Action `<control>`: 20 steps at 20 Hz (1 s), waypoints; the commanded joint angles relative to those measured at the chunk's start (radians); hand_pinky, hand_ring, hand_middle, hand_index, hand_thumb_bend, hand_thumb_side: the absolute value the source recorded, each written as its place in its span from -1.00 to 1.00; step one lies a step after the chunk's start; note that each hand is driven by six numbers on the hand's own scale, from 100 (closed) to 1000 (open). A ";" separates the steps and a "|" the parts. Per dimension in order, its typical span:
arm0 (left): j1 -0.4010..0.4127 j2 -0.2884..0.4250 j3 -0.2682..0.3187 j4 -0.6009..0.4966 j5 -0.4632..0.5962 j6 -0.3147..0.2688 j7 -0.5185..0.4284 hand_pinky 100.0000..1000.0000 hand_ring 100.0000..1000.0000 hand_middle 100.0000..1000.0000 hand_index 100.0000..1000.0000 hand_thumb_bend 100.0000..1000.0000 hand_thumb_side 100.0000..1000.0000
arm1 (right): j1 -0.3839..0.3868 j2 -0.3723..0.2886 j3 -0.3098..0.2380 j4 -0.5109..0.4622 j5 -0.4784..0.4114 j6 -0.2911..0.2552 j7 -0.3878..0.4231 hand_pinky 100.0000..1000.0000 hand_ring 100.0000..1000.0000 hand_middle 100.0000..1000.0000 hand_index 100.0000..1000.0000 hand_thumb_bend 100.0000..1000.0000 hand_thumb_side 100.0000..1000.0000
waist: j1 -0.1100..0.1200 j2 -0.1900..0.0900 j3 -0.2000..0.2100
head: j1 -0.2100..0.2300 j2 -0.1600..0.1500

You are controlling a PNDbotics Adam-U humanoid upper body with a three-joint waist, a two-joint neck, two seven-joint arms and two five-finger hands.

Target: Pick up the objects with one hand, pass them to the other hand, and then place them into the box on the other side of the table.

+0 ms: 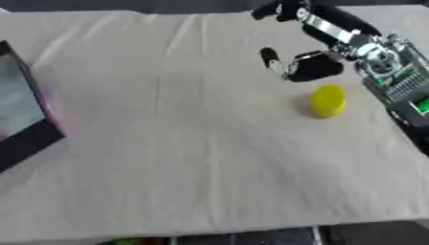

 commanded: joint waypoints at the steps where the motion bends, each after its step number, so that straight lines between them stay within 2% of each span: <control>1: -0.004 0.052 0.016 -0.014 0.002 0.006 0.007 0.79 0.61 0.53 0.56 -0.24 0.08 | 0.010 -0.086 -0.022 -0.058 0.022 0.017 0.034 0.86 0.88 0.69 0.79 -1.00 -0.64 | 0.000 -0.033 -0.009 | 0.027 0.013; 6: 0.013 0.064 0.013 -0.005 -0.005 0.006 0.009 0.79 0.61 0.53 0.56 -0.24 0.08 | 0.064 -0.181 -0.029 -0.105 0.007 0.026 0.059 0.86 0.87 0.67 0.71 -1.00 -0.56 | -0.007 -0.039 -0.027 | 0.038 0.021; 9: 0.015 0.065 0.012 -0.003 -0.006 0.006 0.009 0.79 0.61 0.52 0.56 -0.22 0.07 | 0.087 -0.209 -0.033 -0.113 0.002 0.024 0.082 0.86 0.88 0.68 0.72 -1.00 -0.52 | -0.006 -0.040 -0.031 | 0.035 0.020; 12: 0.017 0.063 0.009 0.000 -0.008 0.005 0.009 0.78 0.61 0.52 0.55 -0.24 0.08 | 0.104 -0.230 -0.032 -0.103 0.010 0.005 0.146 0.87 0.89 0.70 0.78 -1.00 -0.52 | -0.003 -0.039 -0.033 | 0.032 0.017; 16: 0.021 0.061 0.009 0.005 -0.009 0.005 0.010 0.79 0.60 0.52 0.55 -0.25 0.09 | 0.116 -0.226 -0.044 -0.040 0.064 -0.031 0.226 0.87 0.90 0.72 0.82 -0.93 -0.49 | 0.000 -0.037 -0.036 | 0.024 0.015; 20: 0.026 0.053 0.020 0.001 0.004 0.012 0.014 0.80 0.60 0.52 0.55 -0.28 0.11 | 0.114 -0.184 -0.050 0.074 0.133 -0.055 0.226 0.87 0.90 0.69 0.84 -0.76 -0.41 | 0.006 -0.032 -0.034 | 0.010 0.012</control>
